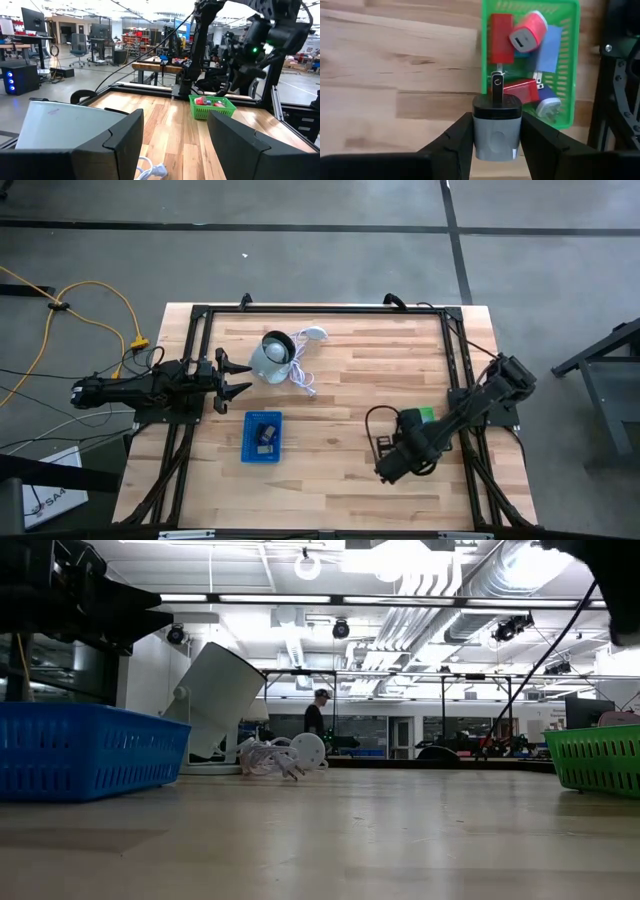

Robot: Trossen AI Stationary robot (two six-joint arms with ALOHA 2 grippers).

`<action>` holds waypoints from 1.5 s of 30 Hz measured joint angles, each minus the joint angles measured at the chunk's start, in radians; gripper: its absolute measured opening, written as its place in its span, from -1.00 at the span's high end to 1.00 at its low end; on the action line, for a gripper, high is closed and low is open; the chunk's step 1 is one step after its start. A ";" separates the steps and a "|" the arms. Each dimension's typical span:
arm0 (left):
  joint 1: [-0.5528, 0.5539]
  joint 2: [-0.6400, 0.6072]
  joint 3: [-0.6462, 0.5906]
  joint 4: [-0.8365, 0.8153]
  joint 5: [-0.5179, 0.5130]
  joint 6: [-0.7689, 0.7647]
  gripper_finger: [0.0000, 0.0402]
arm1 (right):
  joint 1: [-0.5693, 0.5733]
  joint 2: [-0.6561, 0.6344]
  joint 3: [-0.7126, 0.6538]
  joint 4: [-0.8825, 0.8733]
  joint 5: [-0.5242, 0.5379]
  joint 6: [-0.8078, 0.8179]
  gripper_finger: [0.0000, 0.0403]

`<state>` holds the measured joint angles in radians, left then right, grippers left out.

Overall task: Pick & Place Office items
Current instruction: Put the white charger adapter into the green bin

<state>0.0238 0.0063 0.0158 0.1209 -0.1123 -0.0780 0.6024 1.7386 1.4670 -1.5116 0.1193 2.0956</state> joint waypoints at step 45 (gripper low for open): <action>0.000 0.000 0.000 0.000 0.000 0.000 -0.06 | -0.066 -0.176 -0.438 0.286 -0.014 -0.005 0.17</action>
<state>0.0239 0.0063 0.0158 0.1208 -0.1124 -0.0780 0.5362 1.5623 1.0294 -1.2251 0.1051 2.0903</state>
